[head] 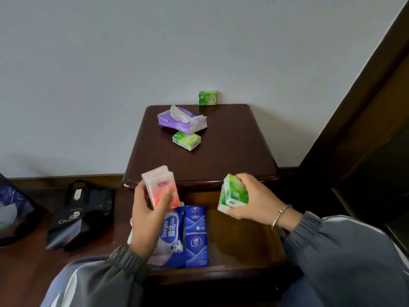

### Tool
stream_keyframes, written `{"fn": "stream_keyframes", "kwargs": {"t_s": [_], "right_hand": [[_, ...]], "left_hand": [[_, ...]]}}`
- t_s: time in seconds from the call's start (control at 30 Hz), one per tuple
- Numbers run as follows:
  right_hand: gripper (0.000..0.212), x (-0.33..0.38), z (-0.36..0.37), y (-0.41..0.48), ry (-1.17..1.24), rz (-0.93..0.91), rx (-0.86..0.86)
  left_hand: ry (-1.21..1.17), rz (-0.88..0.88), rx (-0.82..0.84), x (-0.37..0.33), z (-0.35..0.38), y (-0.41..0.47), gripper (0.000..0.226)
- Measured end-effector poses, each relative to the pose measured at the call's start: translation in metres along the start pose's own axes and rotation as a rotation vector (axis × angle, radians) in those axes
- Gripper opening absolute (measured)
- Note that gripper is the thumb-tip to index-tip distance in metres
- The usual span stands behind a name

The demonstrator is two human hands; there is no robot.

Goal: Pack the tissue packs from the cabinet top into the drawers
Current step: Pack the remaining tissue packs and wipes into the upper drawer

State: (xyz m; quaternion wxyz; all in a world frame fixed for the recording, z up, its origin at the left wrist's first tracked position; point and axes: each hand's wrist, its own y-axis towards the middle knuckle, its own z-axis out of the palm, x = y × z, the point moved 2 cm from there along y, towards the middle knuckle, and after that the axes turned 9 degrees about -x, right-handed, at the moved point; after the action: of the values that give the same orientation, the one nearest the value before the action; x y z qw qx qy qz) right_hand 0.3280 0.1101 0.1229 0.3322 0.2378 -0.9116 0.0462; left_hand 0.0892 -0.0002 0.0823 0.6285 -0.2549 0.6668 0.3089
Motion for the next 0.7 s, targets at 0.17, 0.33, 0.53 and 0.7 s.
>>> {"fn": "stream_keyframes", "kwargs": {"t_s": [0.17, 0.33, 0.53, 0.7], "right_hand": [[0.079, -0.016, 0.046, -0.028, -0.215, 0.043, 0.207], [0.081, -0.029, 0.080, -0.030, -0.327, 0.074, 0.312], [0.116, -0.036, 0.084, -0.026, -0.177, 0.210, 0.623], [0.065, -0.040, 0.073, -0.021, -0.076, 0.323, 0.440]], "left_hand": [[0.012, -0.130, 0.023, 0.018, -0.003, -0.037, 0.028], [-0.012, -0.207, -0.002, 0.022, -0.002, -0.047, 0.031], [-0.022, -0.250, -0.017, 0.025, -0.004, -0.047, 0.031], [-0.010, -0.282, -0.003, 0.032, -0.005, -0.046, 0.029]]}}
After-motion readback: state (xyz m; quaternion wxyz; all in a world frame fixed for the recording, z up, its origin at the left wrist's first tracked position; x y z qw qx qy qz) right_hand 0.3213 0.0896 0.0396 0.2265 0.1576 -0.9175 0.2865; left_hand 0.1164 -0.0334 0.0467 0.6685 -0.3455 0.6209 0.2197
